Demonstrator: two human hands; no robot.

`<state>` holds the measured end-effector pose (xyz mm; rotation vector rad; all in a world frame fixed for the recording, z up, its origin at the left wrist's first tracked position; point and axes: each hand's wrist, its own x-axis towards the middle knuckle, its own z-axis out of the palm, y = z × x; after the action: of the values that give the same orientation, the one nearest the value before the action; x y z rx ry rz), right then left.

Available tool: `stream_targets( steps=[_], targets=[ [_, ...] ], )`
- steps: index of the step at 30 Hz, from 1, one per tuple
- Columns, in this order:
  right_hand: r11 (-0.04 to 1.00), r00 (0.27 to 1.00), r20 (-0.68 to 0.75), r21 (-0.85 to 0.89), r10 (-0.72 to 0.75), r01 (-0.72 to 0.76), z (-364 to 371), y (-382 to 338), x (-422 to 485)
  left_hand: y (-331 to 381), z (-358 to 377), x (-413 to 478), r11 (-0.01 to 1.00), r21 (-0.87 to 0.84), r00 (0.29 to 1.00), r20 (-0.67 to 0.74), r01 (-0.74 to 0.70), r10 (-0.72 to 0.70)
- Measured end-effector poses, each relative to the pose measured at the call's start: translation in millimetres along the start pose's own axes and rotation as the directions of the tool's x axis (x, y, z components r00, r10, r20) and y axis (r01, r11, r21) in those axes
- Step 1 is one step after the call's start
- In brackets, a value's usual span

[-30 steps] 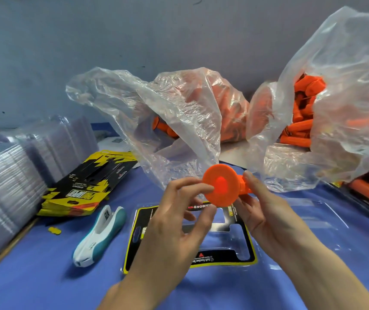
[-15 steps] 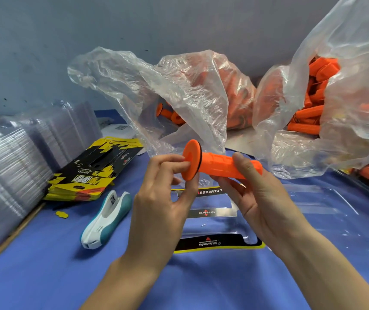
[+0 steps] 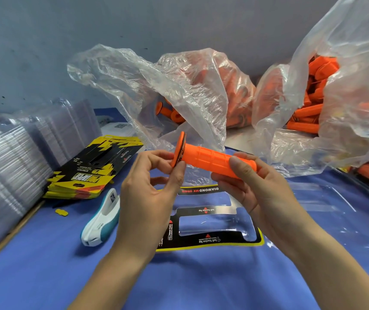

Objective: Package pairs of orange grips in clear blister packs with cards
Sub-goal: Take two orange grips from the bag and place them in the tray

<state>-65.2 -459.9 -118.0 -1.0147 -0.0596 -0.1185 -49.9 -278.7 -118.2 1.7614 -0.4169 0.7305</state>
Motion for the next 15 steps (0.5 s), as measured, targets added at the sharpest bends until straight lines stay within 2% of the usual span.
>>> stream_targets(
  steps=[7, 11, 15],
  targets=[
    [0.996, 0.999, -0.016, -0.077, -0.051, 0.050, -5.4, -2.1, -0.7, 0.5, 1.1, -0.4, 0.988, -0.093, 0.988, 0.105, 0.123, -0.113],
    [0.992, 0.997, 0.025, -0.100, -0.077, 0.079, -7.7, -3.3, -1.3, -2.7, 0.9, 1.8, 0.931, -0.238, 0.950, 0.214, 0.277, -0.228],
    [0.975, 0.993, 0.054, -0.193, -0.102, 0.110, -9.8, -9.2, -2.5, -2.9, 0.2, 5.2, 0.852, -0.393, 0.931, 0.258, 0.346, -0.259]
  ],
)
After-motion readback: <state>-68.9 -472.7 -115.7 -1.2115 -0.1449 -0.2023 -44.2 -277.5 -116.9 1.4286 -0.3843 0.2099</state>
